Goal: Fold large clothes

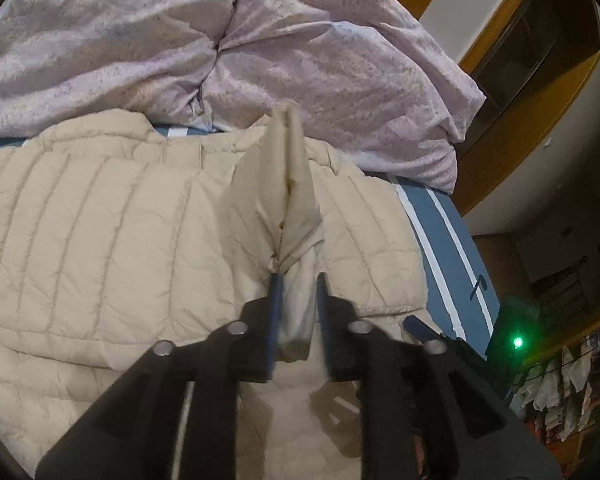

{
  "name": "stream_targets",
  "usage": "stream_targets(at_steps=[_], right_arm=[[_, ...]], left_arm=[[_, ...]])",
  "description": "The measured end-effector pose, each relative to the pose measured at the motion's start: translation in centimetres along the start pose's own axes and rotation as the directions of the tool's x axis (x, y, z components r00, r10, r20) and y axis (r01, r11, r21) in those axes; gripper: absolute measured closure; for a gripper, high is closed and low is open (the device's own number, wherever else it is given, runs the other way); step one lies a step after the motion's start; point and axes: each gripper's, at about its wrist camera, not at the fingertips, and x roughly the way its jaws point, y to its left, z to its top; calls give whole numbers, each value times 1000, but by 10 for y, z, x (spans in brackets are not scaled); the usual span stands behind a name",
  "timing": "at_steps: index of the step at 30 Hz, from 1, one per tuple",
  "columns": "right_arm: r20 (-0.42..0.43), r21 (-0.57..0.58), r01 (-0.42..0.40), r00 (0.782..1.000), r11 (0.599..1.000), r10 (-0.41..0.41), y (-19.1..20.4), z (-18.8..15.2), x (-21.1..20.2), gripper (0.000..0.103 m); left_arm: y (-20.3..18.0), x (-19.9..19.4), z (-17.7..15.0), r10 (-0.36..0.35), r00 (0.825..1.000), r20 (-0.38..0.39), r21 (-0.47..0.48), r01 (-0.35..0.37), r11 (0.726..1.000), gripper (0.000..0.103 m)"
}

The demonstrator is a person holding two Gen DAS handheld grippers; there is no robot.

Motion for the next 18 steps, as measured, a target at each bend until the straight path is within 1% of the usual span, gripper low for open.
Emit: stream_targets(at_steps=[1, 3, 4, 6, 7, 9, 10, 12, 13, 15, 16, 18], right_arm=[[6, -4, -2, 1000, 1000, 2, 2, 0, -1, 15], [22, -14, -10, 1000, 1000, 10, 5, 1, -5, 16], [33, -18, -14, 999, 1000, 15, 7, 1, -8, 17], [56, -22, -29, 998, 999, 30, 10, 3, -13, 28], [70, -26, -44, 997, 999, 45, 13, 4, -17, 31], [92, -39, -68, 993, 997, 71, 21, 7, -22, 44], [98, -48, -78, 992, 996, 82, 25, 8, -24, 47], [107, -78, -97, 989, 992, 105, 40, 12, -25, 55], [110, -92, -103, 987, 990, 113, 46, 13, -25, 56], [117, -123, -111, 985, 986, 125, 59, 14, -23, 62], [118, -142, -115, 984, 983, 133, 68, 15, -21, 63], [116, -178, -124, 982, 976, 146, 83, 16, -16, 67]], left_arm=[[3, -3, -1, 2, 1000, 4, -4, -2, 1000, 69], [9, -8, 0, 20, 1000, 18, -5, -20, 1000, 64], [13, -12, 0, 31, 999, 25, -3, -31, 1000, 64], [21, -16, 0, 58, 998, 33, -1, -58, 998, 64], [25, -18, 0, 74, 997, 36, 1, -74, 997, 64], [37, -22, -3, 121, 992, 44, 4, -122, 993, 64], [41, -24, -5, 139, 989, 46, 4, -139, 990, 64], [54, -28, -9, 194, 980, 54, 7, -194, 981, 63], [60, -29, -12, 219, 974, 57, 7, -220, 976, 62], [73, -34, -17, 262, 963, 60, 5, -263, 965, 59], [77, -36, -18, 276, 959, 61, 3, -277, 961, 59], [89, -40, -23, 319, 946, 65, 3, -320, 947, 58]])
